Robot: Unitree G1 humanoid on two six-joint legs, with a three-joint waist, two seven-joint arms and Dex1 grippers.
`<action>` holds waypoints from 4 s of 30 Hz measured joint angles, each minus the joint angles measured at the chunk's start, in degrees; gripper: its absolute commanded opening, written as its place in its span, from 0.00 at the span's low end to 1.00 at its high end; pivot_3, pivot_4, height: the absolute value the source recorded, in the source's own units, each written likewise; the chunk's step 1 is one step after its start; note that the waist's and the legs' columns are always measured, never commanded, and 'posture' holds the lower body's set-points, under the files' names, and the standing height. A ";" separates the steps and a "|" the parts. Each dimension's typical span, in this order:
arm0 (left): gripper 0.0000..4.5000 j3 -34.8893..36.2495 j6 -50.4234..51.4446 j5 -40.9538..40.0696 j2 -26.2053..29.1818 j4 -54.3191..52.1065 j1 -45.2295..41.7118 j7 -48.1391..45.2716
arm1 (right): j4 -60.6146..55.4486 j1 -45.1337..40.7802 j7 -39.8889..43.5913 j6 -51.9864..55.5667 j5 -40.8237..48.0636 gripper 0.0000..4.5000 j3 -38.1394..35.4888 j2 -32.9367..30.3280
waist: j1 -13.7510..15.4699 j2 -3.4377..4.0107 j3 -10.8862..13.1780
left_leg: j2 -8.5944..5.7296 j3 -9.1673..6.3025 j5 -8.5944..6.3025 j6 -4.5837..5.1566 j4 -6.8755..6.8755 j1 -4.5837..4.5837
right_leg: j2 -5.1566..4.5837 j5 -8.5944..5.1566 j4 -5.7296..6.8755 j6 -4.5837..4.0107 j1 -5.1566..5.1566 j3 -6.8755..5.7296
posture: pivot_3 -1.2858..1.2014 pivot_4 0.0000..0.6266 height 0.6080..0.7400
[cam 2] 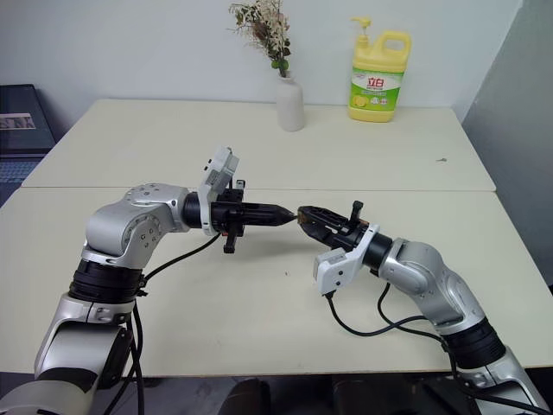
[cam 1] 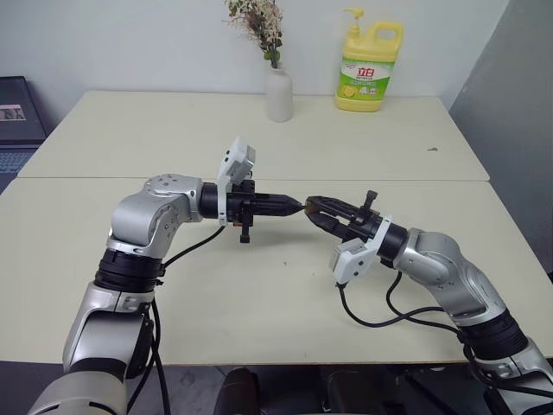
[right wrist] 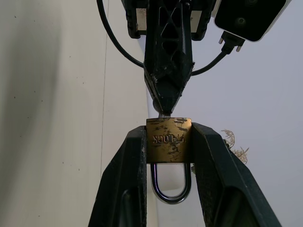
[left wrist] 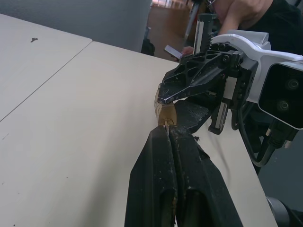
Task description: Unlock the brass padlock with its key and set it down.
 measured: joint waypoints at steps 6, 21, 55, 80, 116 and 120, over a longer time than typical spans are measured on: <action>0.00 0.09 -7.98 2.38 -0.23 -0.10 0.66 -1.04 | 0.03 -0.01 0.01 0.83 1.38 0.21 -0.24 1.00 | 0.00 0.00 0.00 | 0.00 0.00 0.00 0.00 0.00 0.01 | 0.00 0.00 0.01 0.00 0.00 0.00 | 0.52 0.24 1.00; 0.00 -0.29 -34.32 12.78 -1.17 -0.62 2.60 -1.43 | 0.01 -0.02 0.43 2.35 4.22 0.21 -0.82 1.95 | 0.13 0.00 0.00 | 0.00 0.02 0.00 0.00 0.00 0.01 | 0.00 0.00 0.02 -0.01 0.00 0.01 | 0.52 0.24 1.00; 0.70 2.19 5.29 -1.03 -2.25 -5.77 0.68 9.04 | 0.03 -0.02 1.23 2.90 4.21 0.21 -0.74 2.28 | -0.05 0.00 0.00 | -0.01 -0.06 0.01 0.00 0.01 0.04 | 0.01 -0.01 0.14 0.00 0.00 -0.03 | 0.52 0.24 1.00; 0.04 -0.35 3.72 0.14 -4.54 -4.82 -0.20 9.19 | 0.03 -0.60 1.46 2.22 3.10 0.21 -0.27 2.28 | -0.02 0.00 0.00 | -0.02 -0.06 0.01 -0.01 0.02 0.04 | 0.00 -0.01 0.14 -0.01 0.00 -0.03 | 0.52 0.24 1.00; 0.04 0.11 -0.15 1.22 -1.02 -4.11 1.91 6.47 | -8.32 5.74 11.97 7.35 21.52 0.00 -7.36 -5.43 | -0.07 0.00 0.00 | -0.02 -0.07 0.01 0.00 0.02 0.07 | 0.01 -0.06 0.16 0.07 0.02 -0.03 | 0.52 0.24 1.00; 0.04 0.12 0.04 0.92 -0.97 -4.56 1.93 5.34 | -8.46 2.65 12.99 10.18 22.67 0.00 -5.81 -3.36 | 0.07 0.00 0.00 | -0.02 -0.09 0.01 0.00 0.02 0.05 | 0.01 -0.05 0.15 0.05 0.02 -0.05 | 0.52 0.24 1.00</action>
